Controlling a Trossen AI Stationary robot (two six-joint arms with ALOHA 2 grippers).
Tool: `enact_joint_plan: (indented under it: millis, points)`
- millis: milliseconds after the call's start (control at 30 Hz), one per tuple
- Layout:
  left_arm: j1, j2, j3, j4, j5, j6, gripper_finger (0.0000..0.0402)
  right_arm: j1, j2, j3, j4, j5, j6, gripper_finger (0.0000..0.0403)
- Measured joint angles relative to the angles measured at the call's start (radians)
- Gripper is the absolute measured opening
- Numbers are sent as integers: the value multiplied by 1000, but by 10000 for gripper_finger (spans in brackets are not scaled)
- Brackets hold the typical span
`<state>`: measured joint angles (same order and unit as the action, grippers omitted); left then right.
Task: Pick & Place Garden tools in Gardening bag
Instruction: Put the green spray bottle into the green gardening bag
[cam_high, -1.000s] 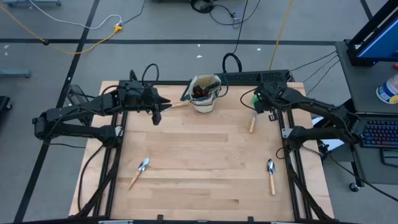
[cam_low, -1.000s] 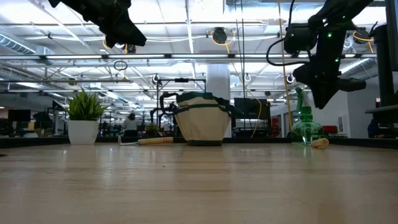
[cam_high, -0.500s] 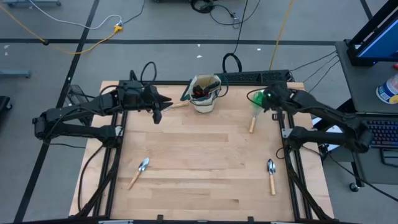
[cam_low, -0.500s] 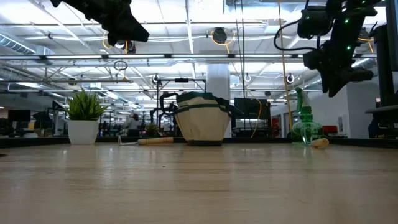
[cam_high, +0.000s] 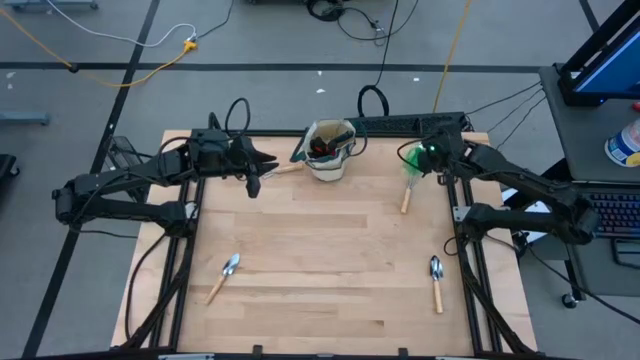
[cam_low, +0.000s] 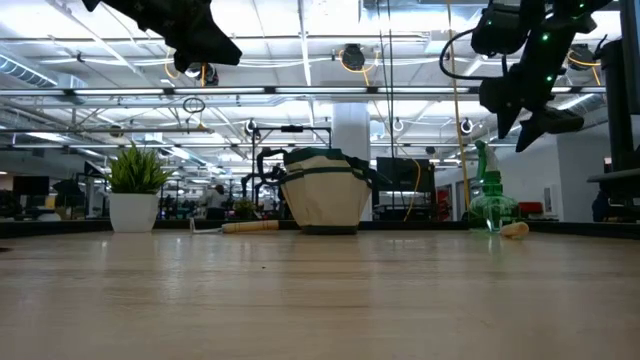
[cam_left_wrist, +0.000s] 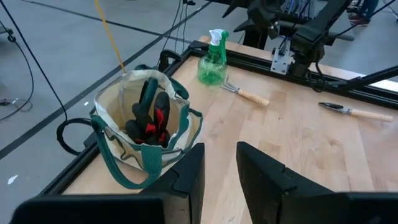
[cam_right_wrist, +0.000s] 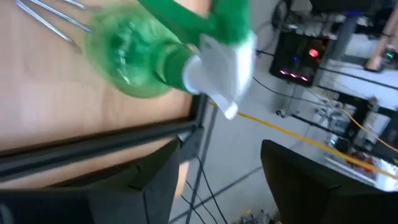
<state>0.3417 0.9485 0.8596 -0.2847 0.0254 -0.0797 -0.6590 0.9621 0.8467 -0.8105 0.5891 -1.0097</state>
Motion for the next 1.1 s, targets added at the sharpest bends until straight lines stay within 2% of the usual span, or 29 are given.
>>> enact_joint_plan:
  millis: [100, 267, 833, 1100]
  points:
    - [0, 0, 0, 0, 0, 8, 97, 0, 29, 0, 34, -40, -1, 232]
    - [0, 0, 0, -1, 0, 18, 97, 0, 72, 0, 126, -41, -39, 242]
    - [0, 0, 0, -2, 0, 33, 97, -25, 124, 0, 200, -45, -77, 245]
    - [0, 0, 0, -2, 1, 32, 97, -61, 147, 0, 182, -97, -78, 245]
